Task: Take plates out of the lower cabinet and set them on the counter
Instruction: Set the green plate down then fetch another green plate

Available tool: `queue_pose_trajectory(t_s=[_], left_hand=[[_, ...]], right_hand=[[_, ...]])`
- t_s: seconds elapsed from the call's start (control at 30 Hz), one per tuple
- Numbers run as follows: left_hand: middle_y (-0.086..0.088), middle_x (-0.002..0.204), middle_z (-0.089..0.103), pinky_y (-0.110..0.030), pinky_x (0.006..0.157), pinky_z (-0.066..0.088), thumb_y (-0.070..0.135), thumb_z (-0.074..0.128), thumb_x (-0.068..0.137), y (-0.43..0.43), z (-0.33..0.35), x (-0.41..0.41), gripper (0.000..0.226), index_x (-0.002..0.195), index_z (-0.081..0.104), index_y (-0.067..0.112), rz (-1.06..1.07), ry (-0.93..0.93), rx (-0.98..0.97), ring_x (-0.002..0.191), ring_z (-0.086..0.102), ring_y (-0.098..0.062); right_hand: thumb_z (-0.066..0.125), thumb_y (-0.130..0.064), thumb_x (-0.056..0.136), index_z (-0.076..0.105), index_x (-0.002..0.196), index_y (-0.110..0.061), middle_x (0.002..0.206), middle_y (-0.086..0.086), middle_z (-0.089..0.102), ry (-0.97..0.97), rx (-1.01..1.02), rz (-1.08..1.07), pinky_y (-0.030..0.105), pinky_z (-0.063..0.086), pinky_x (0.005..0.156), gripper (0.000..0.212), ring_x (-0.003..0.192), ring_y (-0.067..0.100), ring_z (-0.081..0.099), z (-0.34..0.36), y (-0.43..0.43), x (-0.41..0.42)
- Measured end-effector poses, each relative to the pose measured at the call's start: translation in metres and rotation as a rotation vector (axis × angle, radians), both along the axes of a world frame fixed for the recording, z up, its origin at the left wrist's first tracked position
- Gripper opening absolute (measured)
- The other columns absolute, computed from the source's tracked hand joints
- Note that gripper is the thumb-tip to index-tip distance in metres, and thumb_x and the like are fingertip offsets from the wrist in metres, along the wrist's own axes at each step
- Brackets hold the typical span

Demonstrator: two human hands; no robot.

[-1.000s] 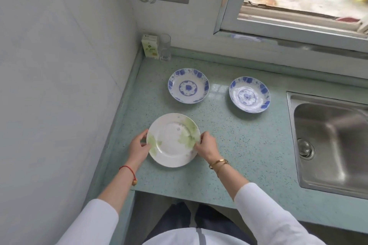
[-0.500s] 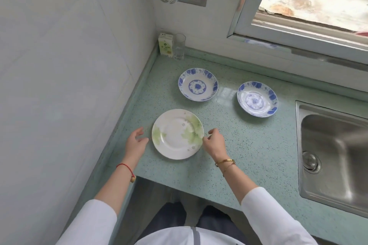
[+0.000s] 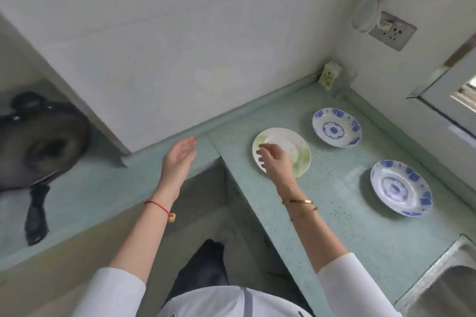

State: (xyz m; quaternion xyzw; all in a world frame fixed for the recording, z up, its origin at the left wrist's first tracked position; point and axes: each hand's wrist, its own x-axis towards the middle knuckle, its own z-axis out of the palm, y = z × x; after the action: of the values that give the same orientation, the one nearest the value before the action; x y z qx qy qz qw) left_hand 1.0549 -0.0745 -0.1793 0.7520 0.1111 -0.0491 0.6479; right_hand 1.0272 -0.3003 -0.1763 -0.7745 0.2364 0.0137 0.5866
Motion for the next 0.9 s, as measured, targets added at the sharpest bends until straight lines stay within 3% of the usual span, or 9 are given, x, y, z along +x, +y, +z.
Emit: queue_pose_trajectory(t_s=[0.07, 0.2, 0.47, 0.6, 0.9], left_hand=[[0.0, 0.127, 0.064, -0.034, 0.104, 0.047, 0.002, 0.056, 0.095, 0.027, 0.006, -0.049, 0.034, 0.125, 0.06, 0.017, 0.097, -0.019, -0.036, 0.116, 0.059, -0.01], [-0.001, 0.127, 0.065, -0.031, 0.1, 0.049, 0.003, 0.055, 0.096, 0.084, 0.019, -0.156, 0.036, 0.13, 0.059, 0.014, 0.348, -0.048, -0.108, 0.121, 0.059, -0.015], [0.003, 0.126, 0.066, -0.031, 0.101, 0.048, 0.01, 0.053, 0.098, 0.18, 0.047, -0.378, 0.034, 0.131, 0.061, 0.015, 0.87, -0.107, -0.116, 0.125, 0.058, -0.015], [0.002, 0.126, 0.067, -0.031, 0.102, 0.047, 0.011, 0.054, 0.098, 0.217, 0.052, -0.484, 0.029, 0.123, 0.064, 0.021, 1.108, -0.135, -0.125, 0.125, 0.059, -0.015], [-0.008, 0.133, 0.063, -0.045, 0.112, 0.043, 0.014, 0.052, 0.101, 0.316, 0.053, -0.722, 0.031, 0.13, 0.06, 0.012, 1.496, -0.101, -0.109, 0.125, 0.059, -0.026]], right_hand=[[0.049, -0.016, 0.096, 0.064, 0.115, -0.01, 0.106, 0.006, 0.07, 0.003, 0.076, 0.121, 0.042, 0.055, 0.094, 0.025, 0.098, 0.023, 0.066, 0.004, 0.025, -0.021], [0.049, -0.014, 0.097, 0.065, 0.111, -0.01, 0.106, 0.008, 0.069, 0.057, 0.227, 0.352, 0.033, 0.054, 0.084, 0.021, 0.09, 0.019, 0.064, 0.007, 0.086, -0.065], [0.048, -0.015, 0.099, 0.064, 0.113, -0.011, 0.104, 0.005, 0.069, 0.127, 0.255, 0.852, 0.026, 0.053, 0.078, 0.022, 0.088, 0.018, 0.063, 0.022, 0.248, -0.172], [0.047, -0.014, 0.1, 0.064, 0.116, -0.008, 0.105, 0.006, 0.068, 0.147, 0.244, 1.102, 0.025, 0.053, 0.078, 0.025, 0.09, 0.02, 0.063, 0.028, 0.333, -0.247], [0.048, -0.013, 0.099, 0.064, 0.118, -0.006, 0.105, 0.006, 0.068, 0.239, 0.267, 1.458, 0.03, 0.053, 0.083, 0.026, 0.089, 0.019, 0.063, 0.016, 0.526, -0.459]])
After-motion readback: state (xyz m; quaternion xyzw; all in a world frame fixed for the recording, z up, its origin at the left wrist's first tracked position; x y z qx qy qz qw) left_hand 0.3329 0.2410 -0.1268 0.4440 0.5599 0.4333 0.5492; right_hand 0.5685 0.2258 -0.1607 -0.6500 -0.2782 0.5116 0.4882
